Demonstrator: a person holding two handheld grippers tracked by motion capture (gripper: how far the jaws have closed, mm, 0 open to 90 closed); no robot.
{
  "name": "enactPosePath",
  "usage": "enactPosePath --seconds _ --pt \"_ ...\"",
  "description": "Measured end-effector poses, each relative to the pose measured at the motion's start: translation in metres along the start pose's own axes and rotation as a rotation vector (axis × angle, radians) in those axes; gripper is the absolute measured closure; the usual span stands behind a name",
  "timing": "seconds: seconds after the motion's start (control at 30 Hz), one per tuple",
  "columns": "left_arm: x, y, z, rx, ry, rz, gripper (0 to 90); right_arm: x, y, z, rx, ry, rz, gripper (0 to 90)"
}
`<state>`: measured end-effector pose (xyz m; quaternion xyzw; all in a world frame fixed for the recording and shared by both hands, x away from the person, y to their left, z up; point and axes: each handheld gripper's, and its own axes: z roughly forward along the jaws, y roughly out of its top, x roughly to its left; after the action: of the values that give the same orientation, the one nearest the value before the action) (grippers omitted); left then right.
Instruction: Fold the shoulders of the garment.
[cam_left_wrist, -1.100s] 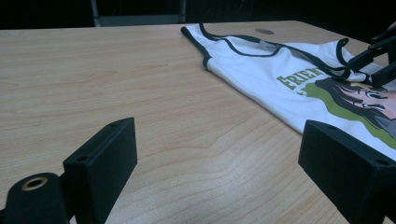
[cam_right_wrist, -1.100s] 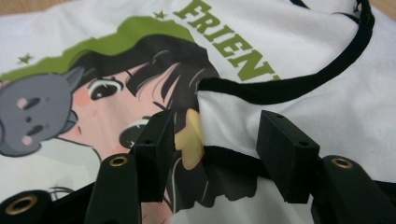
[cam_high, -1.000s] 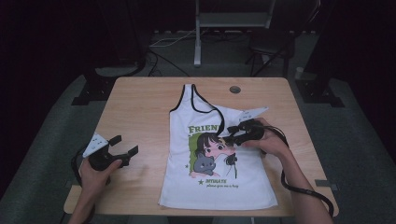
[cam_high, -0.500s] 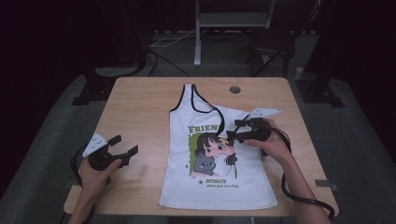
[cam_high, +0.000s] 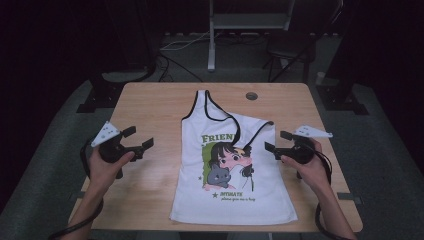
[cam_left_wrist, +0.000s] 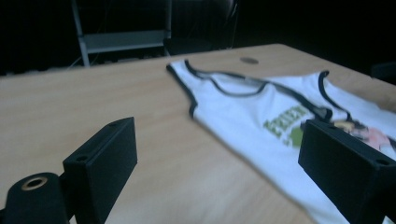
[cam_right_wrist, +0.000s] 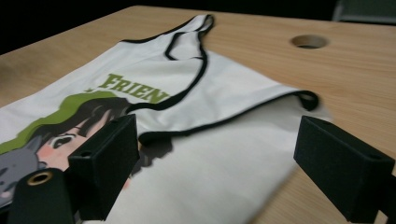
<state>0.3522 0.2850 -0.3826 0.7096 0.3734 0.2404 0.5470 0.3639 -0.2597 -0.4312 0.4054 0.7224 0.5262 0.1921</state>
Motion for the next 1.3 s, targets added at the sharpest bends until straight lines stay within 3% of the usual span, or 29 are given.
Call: enactPosePath --seconds 0.13,0.37,0.9,1.3 --pt "-0.003 0.019 0.011 -0.028 -0.009 0.015 11.6 -0.001 -0.012 -0.016 -0.038 -0.055 0.016 13.6" --pt "-0.008 0.027 0.026 -0.043 -0.016 0.006 11.6 -0.003 -0.024 -0.036 -0.063 -0.103 0.049 13.6" --pt "-0.005 0.040 0.060 -0.018 -0.001 0.023 11.6 0.029 -0.046 -0.097 -0.107 -0.194 0.042 13.5" --pt "0.004 0.048 0.085 0.006 0.019 0.003 11.6 0.042 -0.064 -0.111 -0.121 -0.241 0.061 13.6"
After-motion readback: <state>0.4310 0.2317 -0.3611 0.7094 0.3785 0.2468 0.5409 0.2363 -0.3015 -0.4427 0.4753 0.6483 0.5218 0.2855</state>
